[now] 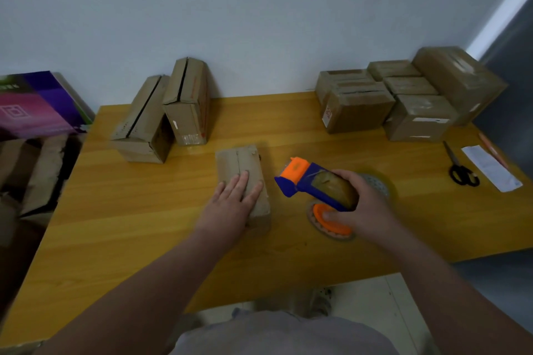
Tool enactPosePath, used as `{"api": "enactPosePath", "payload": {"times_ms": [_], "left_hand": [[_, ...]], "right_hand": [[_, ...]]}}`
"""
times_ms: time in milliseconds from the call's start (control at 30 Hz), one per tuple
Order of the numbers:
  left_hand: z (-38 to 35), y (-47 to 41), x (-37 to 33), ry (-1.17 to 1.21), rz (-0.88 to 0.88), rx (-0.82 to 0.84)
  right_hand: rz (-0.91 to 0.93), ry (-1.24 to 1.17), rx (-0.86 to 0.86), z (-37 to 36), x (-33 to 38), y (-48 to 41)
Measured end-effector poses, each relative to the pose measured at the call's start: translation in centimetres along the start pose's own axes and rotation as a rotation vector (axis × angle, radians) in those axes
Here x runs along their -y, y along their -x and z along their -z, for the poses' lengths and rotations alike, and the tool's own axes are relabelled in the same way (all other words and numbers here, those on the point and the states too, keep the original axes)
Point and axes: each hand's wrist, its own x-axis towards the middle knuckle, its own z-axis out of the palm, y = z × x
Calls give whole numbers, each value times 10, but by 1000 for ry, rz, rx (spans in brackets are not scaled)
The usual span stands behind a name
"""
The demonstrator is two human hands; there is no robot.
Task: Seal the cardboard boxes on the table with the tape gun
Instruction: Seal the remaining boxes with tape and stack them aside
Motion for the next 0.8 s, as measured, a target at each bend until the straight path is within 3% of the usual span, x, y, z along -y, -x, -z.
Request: {"api": "enactPosePath", "payload": {"times_ms": [200, 300, 367, 433, 500, 600, 800], "left_hand": [[9, 3, 19, 162, -105, 37], [31, 9, 20, 691, -11, -85], [41, 8, 17, 1147, 230, -189], [48, 6, 12, 1590, 507, -117], [52, 5, 11, 1855, 576, 89], [53, 9, 11, 1969, 530, 321], [56, 9, 17, 2076, 545, 241]], "right_hand": [[101, -11, 51, -1, 8, 4], [141, -12, 61, -4, 10, 6], [157, -24, 70, -6, 11, 7], [171, -44, 81, -8, 14, 7], [186, -59, 101, -9, 15, 6], [198, -46, 113, -11, 18, 6], [231, -48, 160, -14, 24, 3]]}}
